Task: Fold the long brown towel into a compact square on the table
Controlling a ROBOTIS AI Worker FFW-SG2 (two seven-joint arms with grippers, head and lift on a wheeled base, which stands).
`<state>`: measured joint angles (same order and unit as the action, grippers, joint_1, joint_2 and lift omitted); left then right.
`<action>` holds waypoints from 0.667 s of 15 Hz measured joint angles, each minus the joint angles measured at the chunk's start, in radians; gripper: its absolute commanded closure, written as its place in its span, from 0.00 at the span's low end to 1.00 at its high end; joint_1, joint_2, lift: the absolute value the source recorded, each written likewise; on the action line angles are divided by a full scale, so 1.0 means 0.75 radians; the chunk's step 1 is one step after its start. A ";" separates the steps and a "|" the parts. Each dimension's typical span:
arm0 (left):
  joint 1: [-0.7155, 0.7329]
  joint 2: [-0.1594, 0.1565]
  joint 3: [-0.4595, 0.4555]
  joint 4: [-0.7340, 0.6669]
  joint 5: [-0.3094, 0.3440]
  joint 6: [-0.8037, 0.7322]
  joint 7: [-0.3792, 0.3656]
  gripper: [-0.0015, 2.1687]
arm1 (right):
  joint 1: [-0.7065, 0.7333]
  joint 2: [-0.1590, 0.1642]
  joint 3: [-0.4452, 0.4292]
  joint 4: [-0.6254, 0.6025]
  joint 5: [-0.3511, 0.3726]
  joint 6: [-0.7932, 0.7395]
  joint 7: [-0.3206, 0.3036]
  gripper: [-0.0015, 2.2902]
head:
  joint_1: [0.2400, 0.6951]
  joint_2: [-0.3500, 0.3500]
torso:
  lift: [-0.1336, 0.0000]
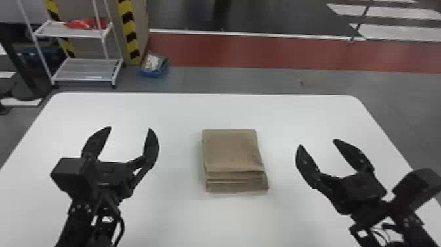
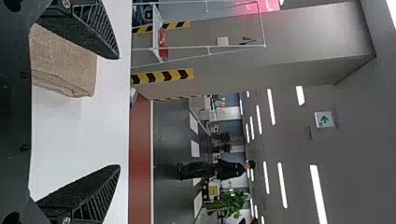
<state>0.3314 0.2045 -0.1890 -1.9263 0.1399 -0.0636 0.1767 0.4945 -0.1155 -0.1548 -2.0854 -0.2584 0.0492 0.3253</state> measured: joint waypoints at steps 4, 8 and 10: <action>0.007 0.021 0.026 -0.019 0.023 0.011 0.002 0.06 | 0.047 0.001 -0.029 -0.025 -0.026 -0.039 -0.014 0.02 | 1.00 0.40 | 0.07; 0.004 0.028 0.029 -0.060 0.024 0.055 0.018 0.06 | 0.063 0.001 -0.079 -0.034 -0.064 -0.038 -0.015 0.02 | 1.00 0.37 | 0.07; 0.005 0.030 0.028 -0.079 0.023 0.078 0.030 0.06 | 0.075 0.001 -0.121 -0.045 -0.114 -0.038 -0.007 0.03 | 1.00 0.35 | 0.07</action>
<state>0.3354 0.2269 -0.1679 -1.9853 0.1573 -0.0052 0.1990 0.5511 -0.1150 -0.2454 -2.1194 -0.3437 0.0209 0.3202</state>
